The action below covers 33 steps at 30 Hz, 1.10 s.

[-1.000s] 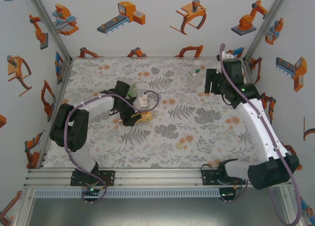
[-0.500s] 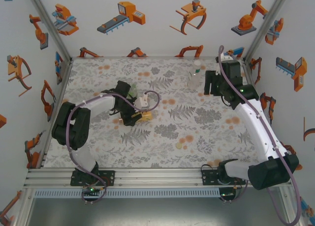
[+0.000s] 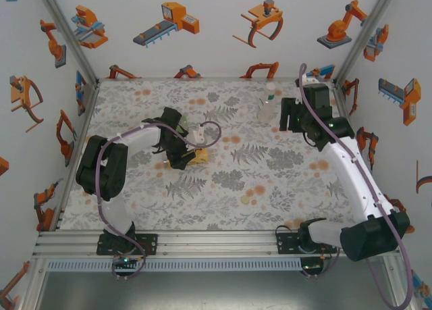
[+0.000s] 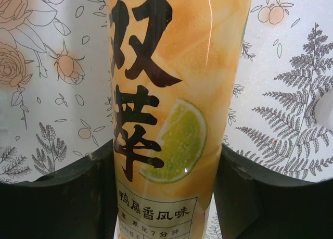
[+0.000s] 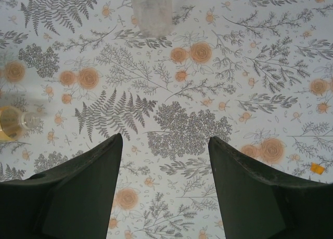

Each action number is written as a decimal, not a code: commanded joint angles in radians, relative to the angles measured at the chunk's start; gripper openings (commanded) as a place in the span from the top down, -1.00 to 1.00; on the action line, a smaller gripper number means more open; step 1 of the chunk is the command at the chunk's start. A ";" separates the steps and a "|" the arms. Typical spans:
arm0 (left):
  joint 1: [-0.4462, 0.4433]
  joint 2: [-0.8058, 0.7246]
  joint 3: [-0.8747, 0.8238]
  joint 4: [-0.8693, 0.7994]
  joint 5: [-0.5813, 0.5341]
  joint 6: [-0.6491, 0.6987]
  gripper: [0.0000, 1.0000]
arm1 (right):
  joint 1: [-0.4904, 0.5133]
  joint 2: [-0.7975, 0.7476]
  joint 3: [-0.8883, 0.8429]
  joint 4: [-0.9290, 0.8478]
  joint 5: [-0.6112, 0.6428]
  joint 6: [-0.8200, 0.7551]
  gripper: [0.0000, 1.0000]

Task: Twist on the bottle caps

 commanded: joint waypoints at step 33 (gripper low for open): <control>0.033 -0.461 -0.135 0.642 0.513 -0.559 0.97 | -0.002 -0.215 -0.271 0.560 -0.620 0.166 -0.24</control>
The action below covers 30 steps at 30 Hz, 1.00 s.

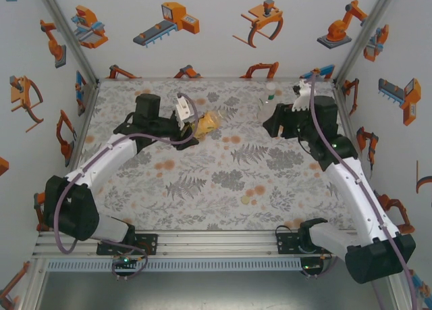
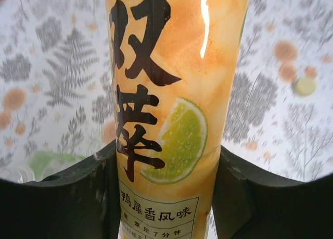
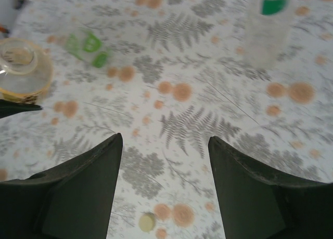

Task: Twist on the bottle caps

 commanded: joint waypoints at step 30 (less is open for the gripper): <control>-0.060 0.088 -0.070 1.535 0.312 -1.164 0.97 | 0.334 0.290 0.086 1.178 -0.412 0.333 -0.67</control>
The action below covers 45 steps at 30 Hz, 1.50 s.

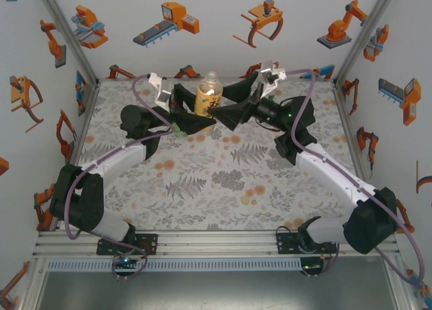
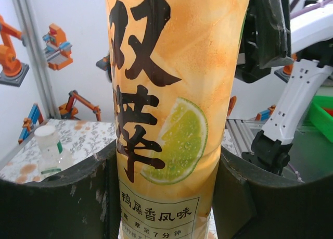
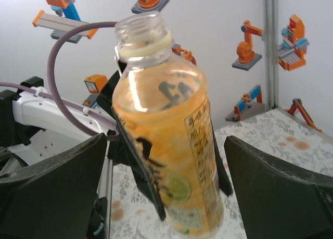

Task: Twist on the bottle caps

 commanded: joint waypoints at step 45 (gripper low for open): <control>-0.082 -0.188 0.081 -0.792 0.043 0.534 0.28 | 0.079 -0.004 0.086 -0.075 -0.034 -0.125 -0.18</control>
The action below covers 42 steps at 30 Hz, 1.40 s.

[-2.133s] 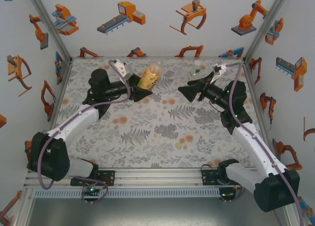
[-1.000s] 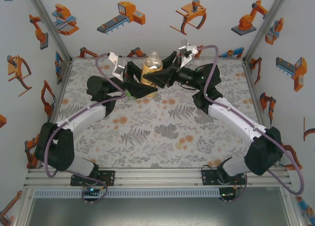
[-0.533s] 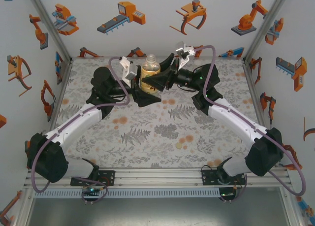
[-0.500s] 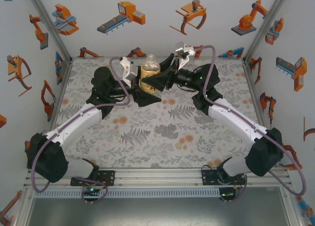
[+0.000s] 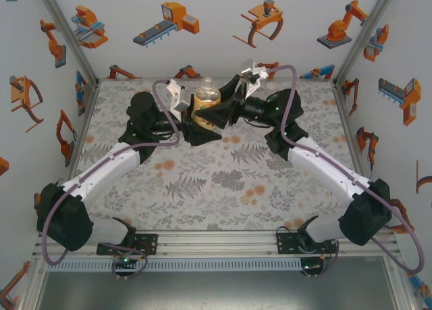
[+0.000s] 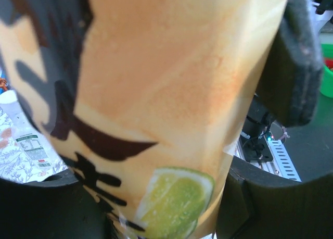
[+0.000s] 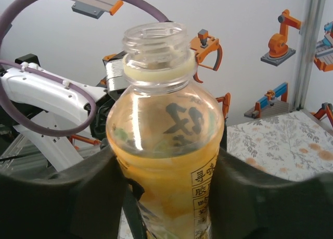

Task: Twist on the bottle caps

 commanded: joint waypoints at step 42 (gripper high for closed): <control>0.198 -0.085 0.179 -0.953 -0.409 0.376 0.95 | 0.102 -0.255 -0.142 -1.327 0.861 -0.100 -0.14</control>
